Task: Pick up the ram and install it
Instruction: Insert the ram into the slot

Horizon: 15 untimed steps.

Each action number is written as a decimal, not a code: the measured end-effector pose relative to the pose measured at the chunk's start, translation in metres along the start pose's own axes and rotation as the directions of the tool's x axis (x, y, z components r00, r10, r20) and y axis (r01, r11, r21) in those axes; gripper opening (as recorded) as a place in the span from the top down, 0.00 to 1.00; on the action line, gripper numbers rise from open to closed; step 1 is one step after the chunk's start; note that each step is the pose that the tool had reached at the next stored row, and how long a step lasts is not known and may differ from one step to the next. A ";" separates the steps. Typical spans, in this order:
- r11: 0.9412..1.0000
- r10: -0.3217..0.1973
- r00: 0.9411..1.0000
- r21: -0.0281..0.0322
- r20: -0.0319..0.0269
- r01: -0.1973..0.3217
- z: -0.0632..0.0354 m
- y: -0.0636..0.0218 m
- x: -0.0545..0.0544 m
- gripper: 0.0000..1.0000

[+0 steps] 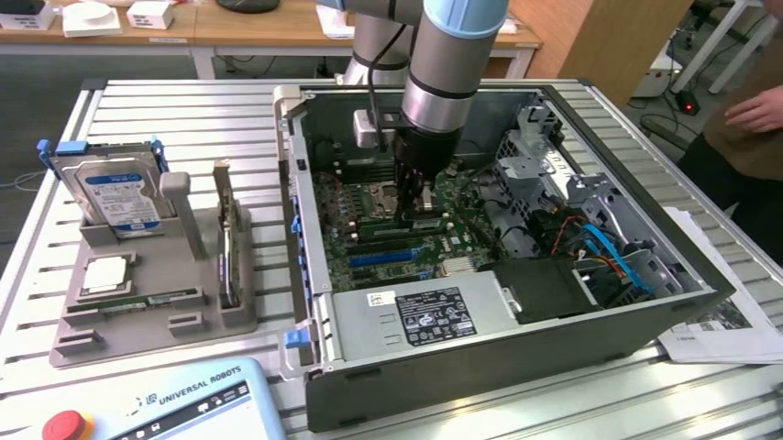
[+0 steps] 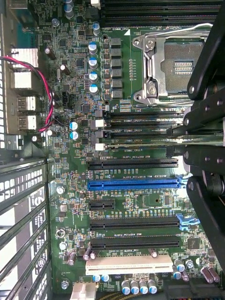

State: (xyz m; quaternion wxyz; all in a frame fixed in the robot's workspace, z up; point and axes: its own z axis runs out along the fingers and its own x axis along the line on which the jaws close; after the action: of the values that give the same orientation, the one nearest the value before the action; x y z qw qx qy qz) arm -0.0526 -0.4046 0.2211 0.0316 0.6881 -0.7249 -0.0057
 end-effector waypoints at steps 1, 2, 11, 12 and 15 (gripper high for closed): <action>1.000 0.000 1.000 0.000 0.000 0.000 0.0000 0.0000 0.000 0.80; 1.000 0.000 1.000 0.000 0.000 0.000 0.0000 0.0000 0.000 0.80; 1.000 0.000 1.000 0.000 0.000 0.000 -0.0102 0.0006 0.000 0.80; 1.000 0.000 1.000 0.000 0.000 0.000 -0.0117 0.0006 0.000 0.80; 1.000 0.000 1.000 0.000 0.000 0.000 -0.0166 0.0009 0.001 0.80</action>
State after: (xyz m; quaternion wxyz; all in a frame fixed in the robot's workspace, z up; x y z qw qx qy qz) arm -0.0526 -0.4046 0.2377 0.0316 0.6881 -0.7249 -0.0057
